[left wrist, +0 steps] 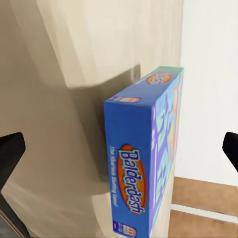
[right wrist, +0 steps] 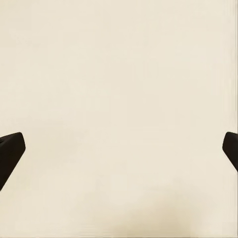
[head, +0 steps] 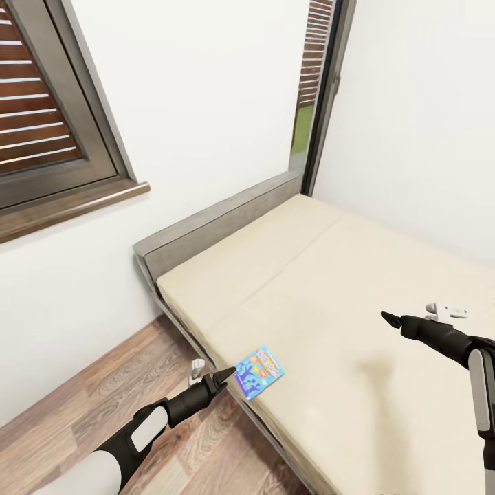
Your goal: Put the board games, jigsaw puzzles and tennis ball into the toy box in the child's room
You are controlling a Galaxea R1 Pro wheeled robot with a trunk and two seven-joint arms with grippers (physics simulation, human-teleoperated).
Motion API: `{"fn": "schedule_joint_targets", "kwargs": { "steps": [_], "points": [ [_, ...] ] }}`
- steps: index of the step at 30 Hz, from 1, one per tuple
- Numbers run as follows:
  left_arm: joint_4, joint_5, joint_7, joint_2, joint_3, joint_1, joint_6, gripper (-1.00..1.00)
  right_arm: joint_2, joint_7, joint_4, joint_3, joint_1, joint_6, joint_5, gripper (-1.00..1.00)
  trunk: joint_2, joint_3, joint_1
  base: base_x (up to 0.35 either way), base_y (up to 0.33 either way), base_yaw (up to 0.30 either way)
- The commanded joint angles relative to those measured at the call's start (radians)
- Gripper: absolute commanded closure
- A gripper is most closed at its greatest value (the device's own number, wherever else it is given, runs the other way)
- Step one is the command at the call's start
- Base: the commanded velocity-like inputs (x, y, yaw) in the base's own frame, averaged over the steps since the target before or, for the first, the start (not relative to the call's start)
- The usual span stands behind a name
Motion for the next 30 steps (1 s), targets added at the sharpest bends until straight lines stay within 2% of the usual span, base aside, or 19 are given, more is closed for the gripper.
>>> {"fn": "schedule_joint_targets", "kwargs": {
  "steps": [1,30],
  "points": [
    [0.0,0.011,-0.001,0.001,-0.004,0.0,0.009,-1.0,0.0,0.005,-0.001,-0.001,-0.001,0.005,0.002,-1.0,0.0,-0.001,0.0,0.0,0.0,-0.103],
    [-0.006,0.013,-0.001,-0.008,-0.006,-0.001,0.01,-1.0,0.002,0.005,-0.001,0.0,-0.001,0.005,0.002,-1.0,0.0,-0.001,0.0,0.0,0.0,-0.023]
  ]
}}
